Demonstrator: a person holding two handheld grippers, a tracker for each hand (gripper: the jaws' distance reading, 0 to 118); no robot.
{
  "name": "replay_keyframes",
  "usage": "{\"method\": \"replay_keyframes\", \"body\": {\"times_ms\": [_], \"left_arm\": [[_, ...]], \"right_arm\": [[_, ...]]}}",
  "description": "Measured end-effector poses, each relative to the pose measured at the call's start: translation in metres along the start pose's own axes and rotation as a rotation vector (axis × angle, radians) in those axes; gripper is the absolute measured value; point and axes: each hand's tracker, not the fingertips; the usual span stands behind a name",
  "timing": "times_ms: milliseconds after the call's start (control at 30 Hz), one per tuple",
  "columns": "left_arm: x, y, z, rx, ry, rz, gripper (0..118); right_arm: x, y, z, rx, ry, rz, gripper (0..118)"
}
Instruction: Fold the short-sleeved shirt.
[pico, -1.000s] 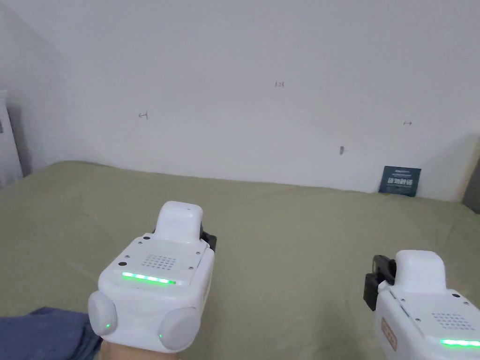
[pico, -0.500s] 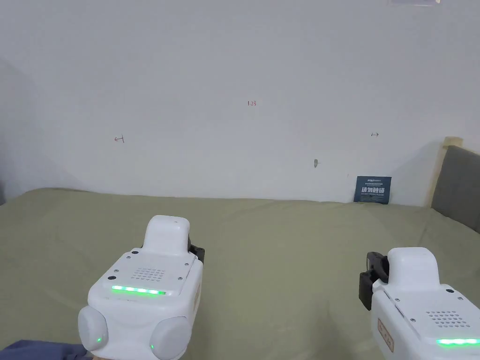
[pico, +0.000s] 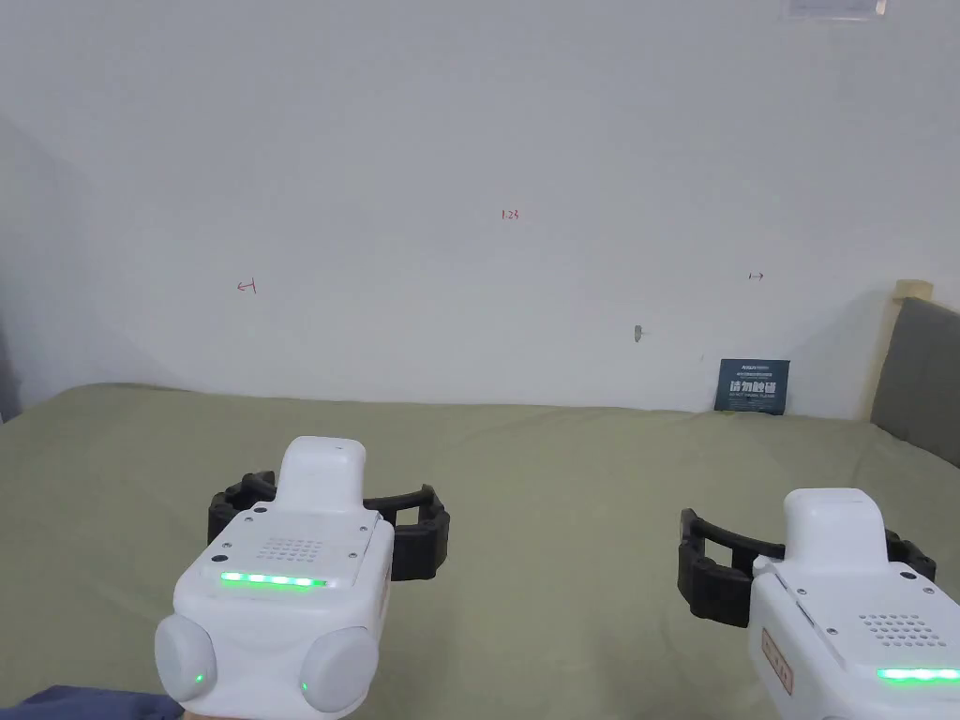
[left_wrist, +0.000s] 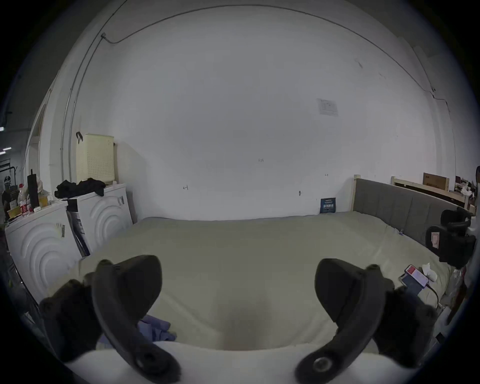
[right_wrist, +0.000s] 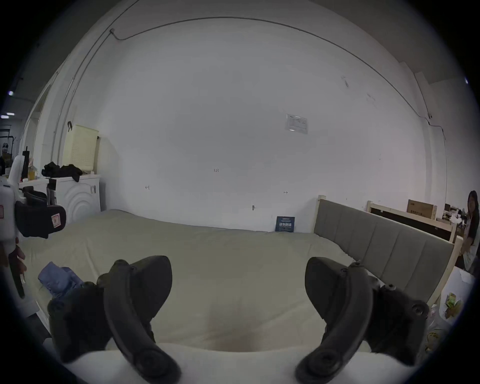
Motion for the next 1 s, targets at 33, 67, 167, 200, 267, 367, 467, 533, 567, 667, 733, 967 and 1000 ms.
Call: {"method": "replay_keyframes", "body": {"times_ms": [33,67,167,200,267,367,467,533,567,667,733,967,1000], "left_arm": [[0.0,-0.005,0.001,-0.01,0.03,-0.021,118],[-0.001,-0.009,0.003,0.0,0.042,-0.031,118],[0.002,0.008,-0.002,-0.006,0.043,-0.03,118],[0.003,0.011,-0.002,-0.017,0.054,-0.023,118],[0.002,0.014,-0.008,-0.048,0.092,-0.021,118],[0.004,0.015,-0.01,-0.084,0.072,-0.054,118],[-0.003,0.015,-0.003,-0.07,-0.05,-0.007,118],[0.002,0.016,0.001,-0.077,0.031,-0.013,118],[0.004,0.016,0.003,-0.055,0.059,-0.016,118],[0.0,0.018,0.004,-0.056,-0.053,0.016,118],[0.0,0.021,0.006,-0.074,-0.08,0.032,118],[0.001,0.033,0.01,-0.085,-0.127,0.035,118],[0.002,0.035,0.01,-0.111,-0.092,0.019,118]], "right_arm": [[-0.002,0.001,-0.001,-0.001,-0.003,-0.001,107],[-0.002,0.001,-0.002,-0.003,-0.002,0.001,107],[-0.002,0.003,-0.002,0.001,-0.005,0.005,107],[-0.002,0.004,-0.003,0.003,-0.005,0.006,107],[-0.001,0.006,-0.003,0.005,-0.001,0.003,107],[0.0,0.01,-0.004,0.006,0.016,-0.015,107],[-0.002,0.011,-0.004,0.007,0.025,0.0,107],[-0.002,0.011,-0.005,0.007,0.029,0.005,107],[-0.002,0.011,-0.005,0.006,0.031,0.002,107],[-0.002,0.01,-0.005,0.002,0.036,-0.008,107],[-0.002,0.009,-0.005,-0.003,0.037,-0.002,107],[0.0,0.008,-0.003,-0.01,0.055,-0.003,107],[0.0,0.009,-0.003,-0.01,0.053,0.001,107]]}}
